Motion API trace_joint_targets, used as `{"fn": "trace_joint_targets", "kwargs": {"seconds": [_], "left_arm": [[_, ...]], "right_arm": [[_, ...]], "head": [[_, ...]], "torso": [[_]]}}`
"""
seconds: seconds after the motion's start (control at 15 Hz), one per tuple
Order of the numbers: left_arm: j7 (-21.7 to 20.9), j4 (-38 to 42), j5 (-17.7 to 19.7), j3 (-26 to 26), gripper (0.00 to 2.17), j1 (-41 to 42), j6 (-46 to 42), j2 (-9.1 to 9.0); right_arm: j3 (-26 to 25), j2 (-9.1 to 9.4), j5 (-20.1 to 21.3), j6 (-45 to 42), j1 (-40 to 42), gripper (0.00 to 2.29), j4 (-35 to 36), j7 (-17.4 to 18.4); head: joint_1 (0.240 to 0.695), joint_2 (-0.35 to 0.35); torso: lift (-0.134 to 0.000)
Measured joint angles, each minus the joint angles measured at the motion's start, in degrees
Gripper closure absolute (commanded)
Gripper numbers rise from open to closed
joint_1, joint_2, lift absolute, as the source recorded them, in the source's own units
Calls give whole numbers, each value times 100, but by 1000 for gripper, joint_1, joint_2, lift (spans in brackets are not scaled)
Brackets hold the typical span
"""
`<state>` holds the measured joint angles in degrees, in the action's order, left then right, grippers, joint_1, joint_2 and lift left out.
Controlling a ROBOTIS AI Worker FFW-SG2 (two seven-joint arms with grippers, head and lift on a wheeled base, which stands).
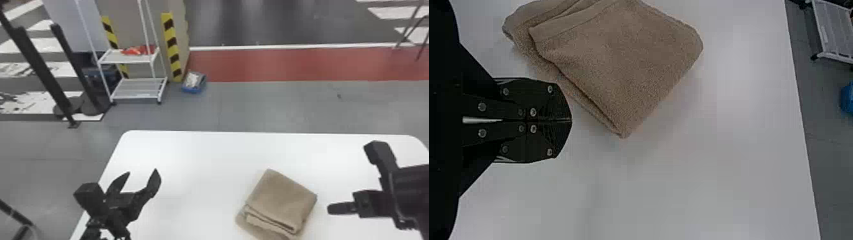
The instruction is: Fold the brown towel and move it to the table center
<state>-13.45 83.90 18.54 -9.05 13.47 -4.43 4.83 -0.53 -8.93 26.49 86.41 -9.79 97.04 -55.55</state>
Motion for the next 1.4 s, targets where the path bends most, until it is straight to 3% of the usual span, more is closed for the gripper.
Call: {"fn": "trace_joint_targets", "kwargs": {"seconds": [0.2,0.4,1.0,1.27,1.33,1.4], "left_arm": [[-2,-2,-2,20,76,-24,0,0],[-8,-1,-5,31,76,-24,0,0],[-53,21,0,-53,76,50,0,0],[-81,31,0,-83,76,58,0,0],[-86,43,0,-103,76,63,0,2],[-88,62,0,-121,76,71,0,10]], "right_arm": [[70,-17,101,-52,-83,1926,-312,182],[305,92,108,-279,-487,1926,-1011,586],[596,786,-51,-1699,-1328,1919,-2471,1678],[615,890,-219,-2423,-1469,1909,-2857,1871],[603,892,-225,-2443,-1458,1835,-2844,1836],[557,893,-227,-2373,-1335,1396,-2651,1740]], "head": [[695,51],[695,52],[695,125],[695,145],[695,147],[695,154]], "torso": [[0],[0],[0],[0],[0],[0]]}}
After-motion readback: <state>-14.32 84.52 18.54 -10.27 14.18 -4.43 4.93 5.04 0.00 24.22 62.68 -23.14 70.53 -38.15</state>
